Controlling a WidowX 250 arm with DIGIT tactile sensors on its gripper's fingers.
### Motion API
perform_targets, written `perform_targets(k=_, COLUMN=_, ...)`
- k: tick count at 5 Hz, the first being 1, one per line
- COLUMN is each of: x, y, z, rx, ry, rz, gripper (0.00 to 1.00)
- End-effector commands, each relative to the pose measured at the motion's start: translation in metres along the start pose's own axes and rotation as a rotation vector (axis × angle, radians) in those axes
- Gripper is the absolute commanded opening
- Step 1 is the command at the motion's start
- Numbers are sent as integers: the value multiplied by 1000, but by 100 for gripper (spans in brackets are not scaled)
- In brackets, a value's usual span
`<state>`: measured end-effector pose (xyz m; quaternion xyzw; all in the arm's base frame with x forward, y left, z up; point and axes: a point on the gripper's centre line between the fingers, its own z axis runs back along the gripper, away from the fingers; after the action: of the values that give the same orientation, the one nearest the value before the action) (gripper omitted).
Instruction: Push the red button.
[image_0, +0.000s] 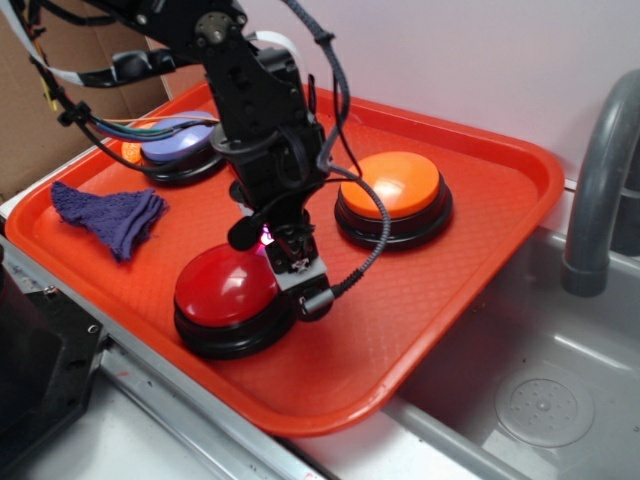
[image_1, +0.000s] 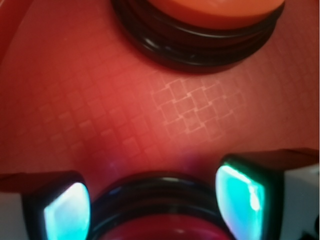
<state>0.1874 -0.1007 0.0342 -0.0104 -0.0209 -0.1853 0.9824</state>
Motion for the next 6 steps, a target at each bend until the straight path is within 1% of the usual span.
perform_targets(k=1, x=-11, y=-6, z=46, rx=6, ry=-89, rz=28, gripper=100)
perform_targets(k=2, x=-21, y=-2, z=52, rx=-18, ry=-106, rz=53, gripper=100)
perform_targets(k=5, x=-25, y=4, z=63, rx=-23, ry=-125, rz=79, gripper=100)
perform_targets(k=6, x=-25, y=8, z=68, rx=-36, ry=-137, rz=99, gripper=100)
